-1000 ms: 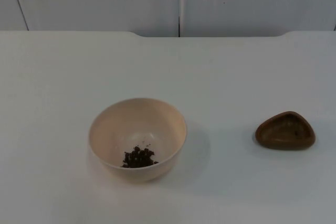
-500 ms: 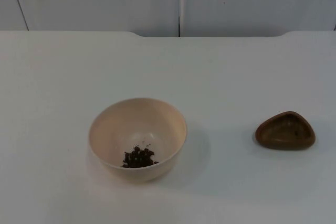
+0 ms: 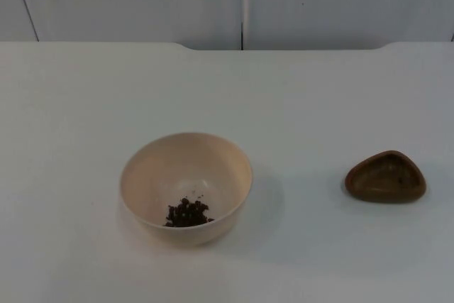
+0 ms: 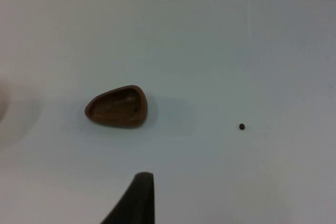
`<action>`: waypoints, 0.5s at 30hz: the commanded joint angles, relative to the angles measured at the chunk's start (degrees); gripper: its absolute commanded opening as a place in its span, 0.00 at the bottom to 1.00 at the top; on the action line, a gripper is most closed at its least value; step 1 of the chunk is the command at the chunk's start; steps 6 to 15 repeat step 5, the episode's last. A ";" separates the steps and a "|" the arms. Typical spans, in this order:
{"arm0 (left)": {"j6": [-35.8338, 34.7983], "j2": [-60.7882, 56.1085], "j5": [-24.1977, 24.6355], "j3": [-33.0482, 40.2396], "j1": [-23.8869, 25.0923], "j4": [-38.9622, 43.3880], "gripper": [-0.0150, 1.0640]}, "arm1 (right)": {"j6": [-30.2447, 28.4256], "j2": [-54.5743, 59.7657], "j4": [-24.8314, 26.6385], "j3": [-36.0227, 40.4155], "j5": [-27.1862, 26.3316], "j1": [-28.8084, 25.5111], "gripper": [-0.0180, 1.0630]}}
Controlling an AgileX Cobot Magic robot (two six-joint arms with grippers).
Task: Pick up the bowl with the left hand and pour the coffee beans from the cup into the bowl with the right hand.
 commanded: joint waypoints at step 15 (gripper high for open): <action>-0.37 -0.21 -0.11 0.25 3.02 -0.13 0.99 | 0.13 -0.16 0.13 0.52 -0.04 -0.38 0.99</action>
